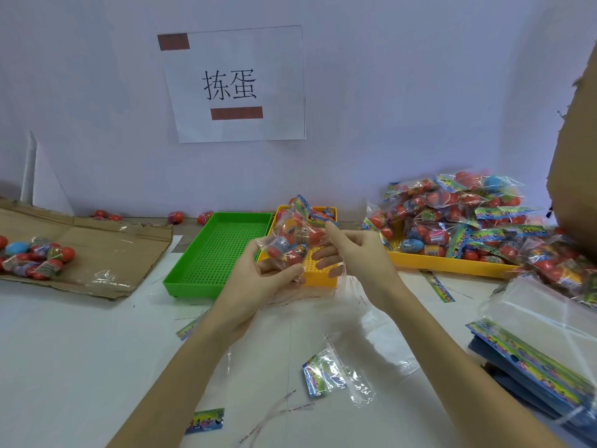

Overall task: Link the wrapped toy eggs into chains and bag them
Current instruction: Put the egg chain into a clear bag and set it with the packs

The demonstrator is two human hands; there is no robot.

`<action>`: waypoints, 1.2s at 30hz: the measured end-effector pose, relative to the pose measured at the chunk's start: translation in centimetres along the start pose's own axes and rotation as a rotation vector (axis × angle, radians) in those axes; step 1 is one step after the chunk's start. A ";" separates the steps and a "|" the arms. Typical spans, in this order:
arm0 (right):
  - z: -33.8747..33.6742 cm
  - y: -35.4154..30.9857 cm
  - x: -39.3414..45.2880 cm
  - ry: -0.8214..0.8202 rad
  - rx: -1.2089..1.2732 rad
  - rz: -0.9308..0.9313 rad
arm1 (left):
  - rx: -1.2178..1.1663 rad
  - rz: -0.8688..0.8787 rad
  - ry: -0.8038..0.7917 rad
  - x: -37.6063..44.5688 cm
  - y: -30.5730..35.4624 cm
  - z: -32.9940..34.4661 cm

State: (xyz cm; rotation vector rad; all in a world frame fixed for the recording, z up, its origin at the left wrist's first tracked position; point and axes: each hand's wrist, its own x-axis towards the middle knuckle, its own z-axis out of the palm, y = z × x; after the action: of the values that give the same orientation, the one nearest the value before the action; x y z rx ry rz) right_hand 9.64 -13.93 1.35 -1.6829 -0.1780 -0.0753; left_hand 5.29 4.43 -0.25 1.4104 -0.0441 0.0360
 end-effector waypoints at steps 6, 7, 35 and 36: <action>-0.4 1.4 0.4 0.140 -0.400 -0.213 | 0.067 0.044 -0.047 0.1 0.1 -0.2; -0.5 1.4 0.5 0.161 -0.446 -0.234 | 0.067 0.040 -0.053 0.1 0.0 -0.3; 0.1 0.5 -0.2 -0.023 -0.112 0.208 | 0.497 0.554 0.185 0.8 -0.8 -0.8; -0.2 0.3 -0.1 -0.104 -0.083 0.260 | 0.602 0.652 0.194 0.8 -0.8 -0.9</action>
State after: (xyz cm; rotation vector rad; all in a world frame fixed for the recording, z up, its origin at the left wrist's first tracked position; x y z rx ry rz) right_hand 9.61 -14.14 1.07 -1.7803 -0.0328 0.2019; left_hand 6.09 5.18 -1.12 1.9317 -0.3547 0.7787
